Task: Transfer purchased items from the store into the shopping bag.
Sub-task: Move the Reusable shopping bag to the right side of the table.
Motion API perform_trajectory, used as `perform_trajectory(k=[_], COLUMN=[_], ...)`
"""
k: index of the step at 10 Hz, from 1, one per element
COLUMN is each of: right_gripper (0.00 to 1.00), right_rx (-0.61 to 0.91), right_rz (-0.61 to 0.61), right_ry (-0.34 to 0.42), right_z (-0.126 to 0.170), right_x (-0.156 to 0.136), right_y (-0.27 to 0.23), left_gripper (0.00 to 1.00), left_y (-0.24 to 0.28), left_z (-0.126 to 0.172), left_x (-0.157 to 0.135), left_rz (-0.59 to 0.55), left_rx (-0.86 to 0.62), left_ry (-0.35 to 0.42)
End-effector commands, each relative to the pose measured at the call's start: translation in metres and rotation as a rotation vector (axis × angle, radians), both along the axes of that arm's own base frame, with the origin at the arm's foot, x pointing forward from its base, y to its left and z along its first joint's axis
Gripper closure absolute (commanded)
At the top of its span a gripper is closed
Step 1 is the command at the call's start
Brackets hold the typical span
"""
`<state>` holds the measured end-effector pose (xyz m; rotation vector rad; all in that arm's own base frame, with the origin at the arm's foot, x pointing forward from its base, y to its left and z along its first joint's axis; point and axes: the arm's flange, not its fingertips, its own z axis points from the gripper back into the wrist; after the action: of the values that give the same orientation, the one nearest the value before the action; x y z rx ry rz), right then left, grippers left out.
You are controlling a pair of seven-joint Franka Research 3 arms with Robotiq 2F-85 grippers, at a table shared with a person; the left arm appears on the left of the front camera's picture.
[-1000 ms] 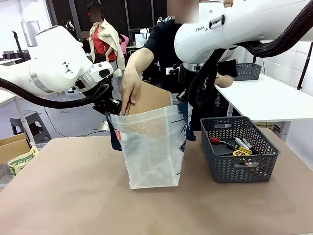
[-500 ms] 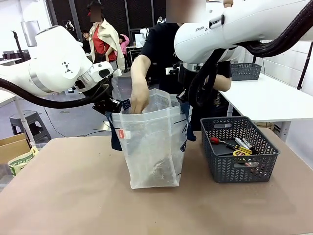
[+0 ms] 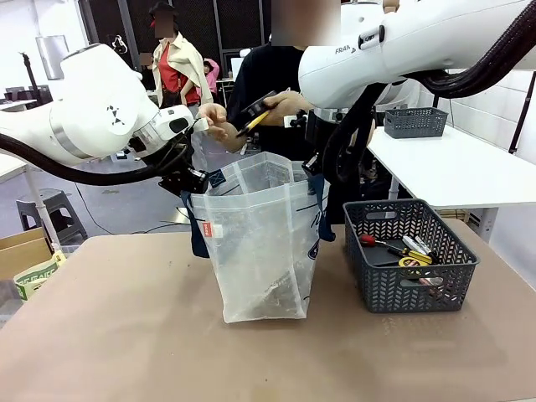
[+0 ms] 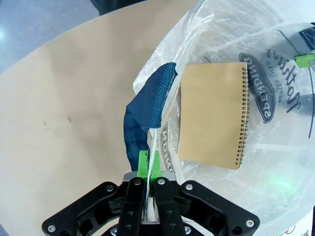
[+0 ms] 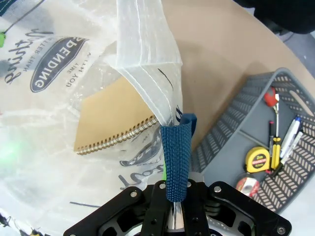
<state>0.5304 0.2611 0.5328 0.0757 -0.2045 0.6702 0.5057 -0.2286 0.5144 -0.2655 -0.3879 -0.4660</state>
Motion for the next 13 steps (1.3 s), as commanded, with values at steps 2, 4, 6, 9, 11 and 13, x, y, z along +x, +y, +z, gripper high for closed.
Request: perform_trajectory(k=[2,4,6,9,11,13], right_gripper=[1.0,1.0,1.0,1.0,1.0,1.0], right_rx=[-0.003,-0.003,-0.003,-0.003,-0.003,-0.003], right_rz=[-0.001,-0.001,-0.001,-0.001,-0.001,-0.001], right_ry=[0.0,0.0,0.0,0.0,0.0,0.0], right_z=[-0.0005,-0.0005,-0.0005,-0.0005,-0.0005,-0.0005], right_x=[0.0,0.0,0.0,0.0,0.0,0.0], right_y=[-0.0018,-0.0018,-0.0018,-0.0018,-0.0018,-0.0018], left_gripper=[1.0,1.0,1.0,1.0,1.0,1.0], left_y=[0.0017,0.0017,0.0017,0.0017,0.0017,0.0017], left_z=[0.0023,0.0023,0.0023,0.0023,0.0023,0.0023], left_x=[0.0013,0.0013,0.0013,0.0013,0.0013,0.0013], left_rz=[0.004,0.004,0.004,0.004,0.004,0.004], left_rx=[-0.002,-0.002,-0.002,-0.002,-0.002,-0.002], left_ry=[-0.006,-0.006,-0.006,-0.006,-0.006,-0.006])
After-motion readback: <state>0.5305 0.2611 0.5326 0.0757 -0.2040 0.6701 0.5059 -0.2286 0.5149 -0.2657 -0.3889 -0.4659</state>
